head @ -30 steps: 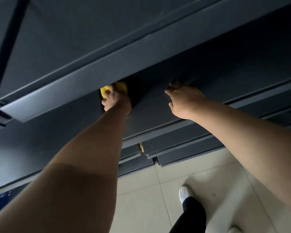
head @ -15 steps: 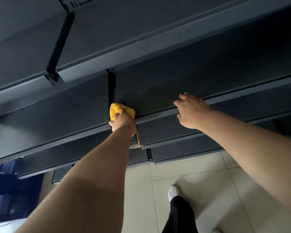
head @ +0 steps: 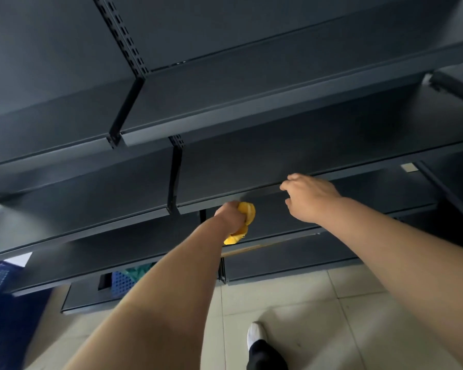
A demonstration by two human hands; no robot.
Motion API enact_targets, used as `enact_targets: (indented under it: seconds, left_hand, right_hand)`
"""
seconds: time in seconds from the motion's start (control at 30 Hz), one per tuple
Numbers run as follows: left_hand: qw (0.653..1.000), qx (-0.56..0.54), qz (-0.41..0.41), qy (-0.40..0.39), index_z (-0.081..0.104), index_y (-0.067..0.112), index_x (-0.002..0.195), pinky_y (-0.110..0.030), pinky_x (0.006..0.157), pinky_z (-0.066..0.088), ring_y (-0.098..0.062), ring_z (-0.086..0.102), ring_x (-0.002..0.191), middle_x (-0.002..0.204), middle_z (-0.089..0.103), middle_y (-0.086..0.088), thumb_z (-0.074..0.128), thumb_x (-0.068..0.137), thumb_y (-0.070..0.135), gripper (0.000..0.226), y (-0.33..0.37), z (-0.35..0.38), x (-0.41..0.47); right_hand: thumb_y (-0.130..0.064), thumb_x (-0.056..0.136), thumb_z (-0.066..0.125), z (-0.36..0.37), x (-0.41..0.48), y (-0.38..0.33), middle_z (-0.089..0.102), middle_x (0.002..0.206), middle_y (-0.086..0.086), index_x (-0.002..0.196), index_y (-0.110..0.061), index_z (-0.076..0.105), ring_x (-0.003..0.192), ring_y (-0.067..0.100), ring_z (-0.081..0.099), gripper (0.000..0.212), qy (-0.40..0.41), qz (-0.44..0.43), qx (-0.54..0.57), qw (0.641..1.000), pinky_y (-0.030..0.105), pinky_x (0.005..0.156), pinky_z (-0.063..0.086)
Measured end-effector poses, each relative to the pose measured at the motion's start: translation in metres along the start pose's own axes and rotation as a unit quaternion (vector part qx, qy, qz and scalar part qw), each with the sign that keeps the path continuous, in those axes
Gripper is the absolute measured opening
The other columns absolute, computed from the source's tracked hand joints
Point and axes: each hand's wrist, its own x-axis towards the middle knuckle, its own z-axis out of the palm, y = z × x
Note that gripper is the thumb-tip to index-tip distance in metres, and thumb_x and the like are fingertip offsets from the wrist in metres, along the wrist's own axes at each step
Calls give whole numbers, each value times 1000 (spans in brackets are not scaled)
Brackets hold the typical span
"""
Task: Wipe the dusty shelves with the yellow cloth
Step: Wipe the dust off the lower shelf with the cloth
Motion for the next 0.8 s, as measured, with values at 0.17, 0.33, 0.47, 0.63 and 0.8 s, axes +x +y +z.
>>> enact_targets:
  seconds: [0.17,0.33,0.47,0.63,0.8]
  left_hand:
    - [997,-54,40,34,56,2,123,-42,93,50,-37,59,111,119,62,-21,52,93,11,32,22,2,-35]
    - [992,-75,81,68,46,25,137,-41,90,53,-30,61,103,121,58,-10,50,93,20,44,48,-22,-71]
    - [982,-88,125,114,47,29,136,-35,83,52,-25,61,96,116,60,-5,48,93,19,44,63,-48,-99]
    - [972,-75,149,165,48,28,134,-29,77,45,-19,58,94,116,61,-1,47,93,18,42,64,-82,-121]
    - [964,-51,154,211,45,30,133,-31,73,44,-20,57,88,107,59,0,43,95,19,40,68,-115,-129]
  right_hand:
    - [-15,92,52,-7,-26,11,52,130,-1,125,-22,58,112,23,58,35,13,4,-10,1000,38,84,53]
    - [-16,91,52,-31,-43,9,54,128,-1,124,-23,59,109,23,58,34,45,-5,-21,999,35,81,52]
    - [-15,89,54,-51,-52,3,56,123,1,121,-23,61,103,25,61,34,78,-1,-25,997,31,71,49]
    - [-12,89,53,-68,-60,-1,60,120,2,119,-21,63,100,25,62,34,113,5,-17,993,30,73,51]
    - [-11,89,52,-78,-65,-10,60,121,1,121,-22,62,101,24,62,35,122,3,-18,992,29,71,48]
